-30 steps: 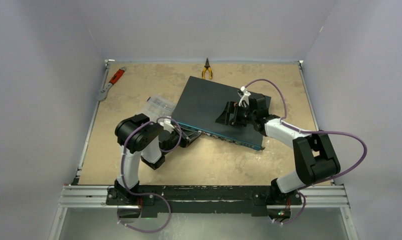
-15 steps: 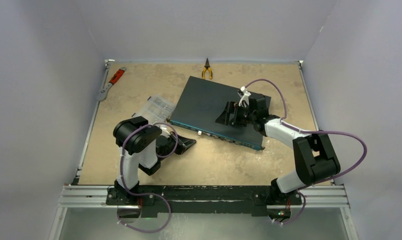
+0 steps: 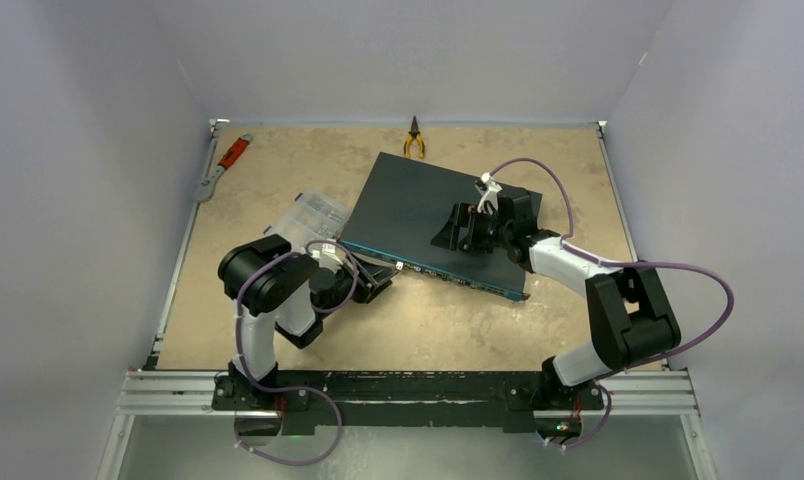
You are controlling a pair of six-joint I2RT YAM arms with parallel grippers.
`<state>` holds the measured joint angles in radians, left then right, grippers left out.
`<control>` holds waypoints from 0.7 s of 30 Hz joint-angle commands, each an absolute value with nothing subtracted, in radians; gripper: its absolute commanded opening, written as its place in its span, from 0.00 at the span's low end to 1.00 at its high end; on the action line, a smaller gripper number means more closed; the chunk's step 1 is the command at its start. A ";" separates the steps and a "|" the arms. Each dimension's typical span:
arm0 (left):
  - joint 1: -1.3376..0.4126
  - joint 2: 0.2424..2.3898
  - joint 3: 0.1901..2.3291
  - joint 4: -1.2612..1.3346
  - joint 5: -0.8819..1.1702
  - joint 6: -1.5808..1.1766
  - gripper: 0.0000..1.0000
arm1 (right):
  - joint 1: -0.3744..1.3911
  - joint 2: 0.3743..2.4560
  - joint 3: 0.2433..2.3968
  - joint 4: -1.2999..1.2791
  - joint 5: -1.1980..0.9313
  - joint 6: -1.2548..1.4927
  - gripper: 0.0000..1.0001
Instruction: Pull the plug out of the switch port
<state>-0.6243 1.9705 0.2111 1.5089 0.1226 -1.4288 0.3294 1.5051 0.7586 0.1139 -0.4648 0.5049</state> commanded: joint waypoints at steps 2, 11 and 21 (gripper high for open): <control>-0.628 1.989 0.265 1.683 0.138 -1.408 0.49 | 0.334 1.500 0.737 0.091 -0.462 0.485 0.99; -0.629 2.041 0.345 1.664 0.147 -1.411 0.48 | 0.336 1.505 0.743 0.083 -0.460 0.478 0.99; -0.627 2.089 0.354 1.696 0.128 -1.429 0.29 | 0.336 1.516 0.746 0.083 -0.459 0.476 0.98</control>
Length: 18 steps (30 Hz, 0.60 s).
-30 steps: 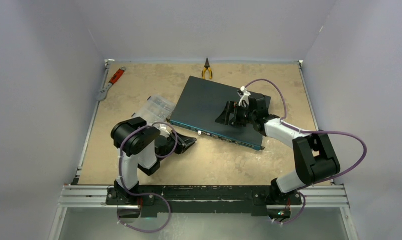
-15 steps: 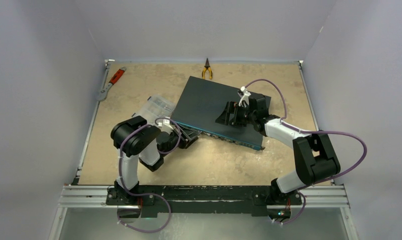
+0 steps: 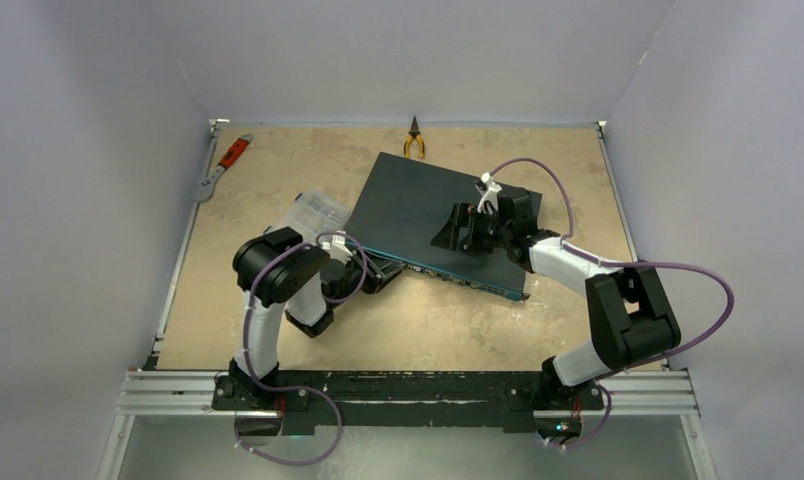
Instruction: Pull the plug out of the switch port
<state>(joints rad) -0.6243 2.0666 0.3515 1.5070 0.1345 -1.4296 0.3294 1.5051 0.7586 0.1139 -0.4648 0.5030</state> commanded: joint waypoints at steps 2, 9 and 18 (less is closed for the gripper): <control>-0.627 2.097 0.347 1.716 0.125 -1.436 0.23 | 0.335 1.518 0.746 0.084 -0.460 0.476 0.99; -0.627 2.098 0.317 1.745 0.115 -1.443 0.00 | 0.336 1.520 0.746 0.086 -0.463 0.477 0.99; -0.627 2.088 0.276 1.778 0.113 -1.443 0.00 | 0.335 1.517 0.740 0.089 -0.463 0.479 0.99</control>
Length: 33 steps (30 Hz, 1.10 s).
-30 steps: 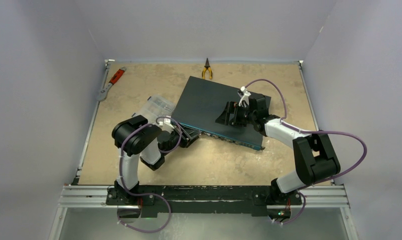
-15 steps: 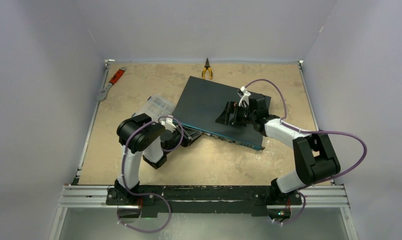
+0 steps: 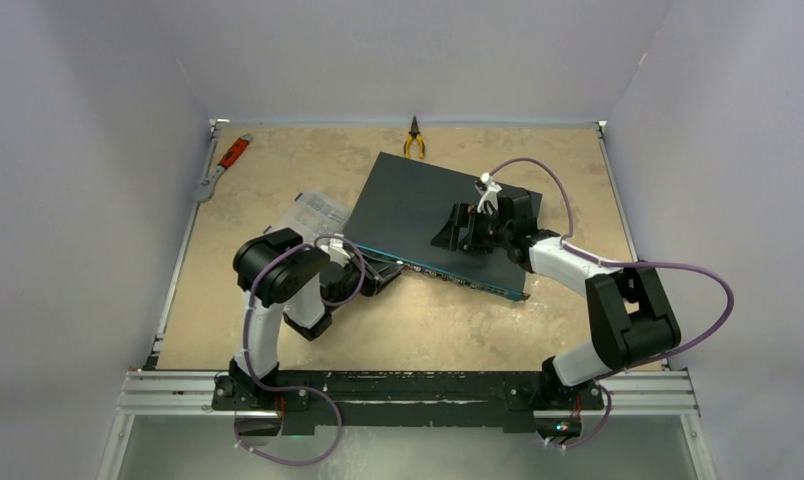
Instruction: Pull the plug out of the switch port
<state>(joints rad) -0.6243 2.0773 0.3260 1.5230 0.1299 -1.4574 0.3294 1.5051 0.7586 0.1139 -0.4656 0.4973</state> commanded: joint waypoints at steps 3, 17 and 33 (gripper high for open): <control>-0.627 2.073 0.253 1.778 0.108 -1.439 0.00 | 0.335 1.516 0.739 0.089 -0.463 0.480 0.99; -0.628 1.981 0.138 1.778 0.093 -1.418 0.00 | 0.334 1.488 0.733 0.082 -0.461 0.482 0.99; -0.631 1.865 0.142 1.644 0.126 -1.367 0.36 | 0.335 1.476 0.728 0.078 -0.458 0.483 0.99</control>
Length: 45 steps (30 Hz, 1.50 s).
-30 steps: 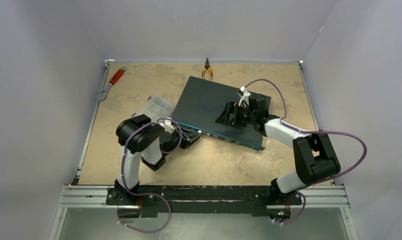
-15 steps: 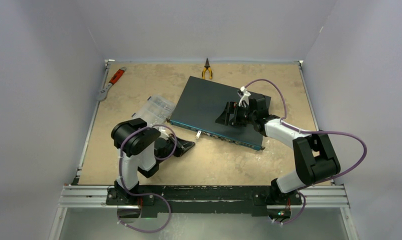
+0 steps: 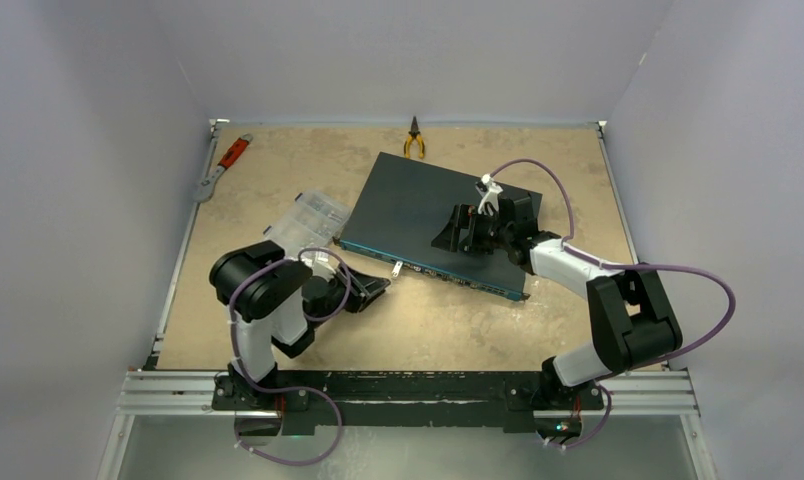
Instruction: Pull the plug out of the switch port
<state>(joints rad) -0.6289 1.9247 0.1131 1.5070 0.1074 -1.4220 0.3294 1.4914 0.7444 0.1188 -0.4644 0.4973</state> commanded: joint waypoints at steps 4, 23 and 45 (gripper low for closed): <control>-0.631 1.738 0.193 1.395 0.118 -1.284 0.41 | 0.334 1.476 0.730 0.076 -0.455 0.479 0.99; -0.712 1.510 0.835 -0.048 -0.107 -0.479 0.55 | 0.335 1.506 0.731 0.086 -0.459 0.473 0.99; -0.835 1.707 0.965 -0.109 -0.199 -0.446 0.37 | 0.335 1.514 0.730 0.084 -0.456 0.468 0.99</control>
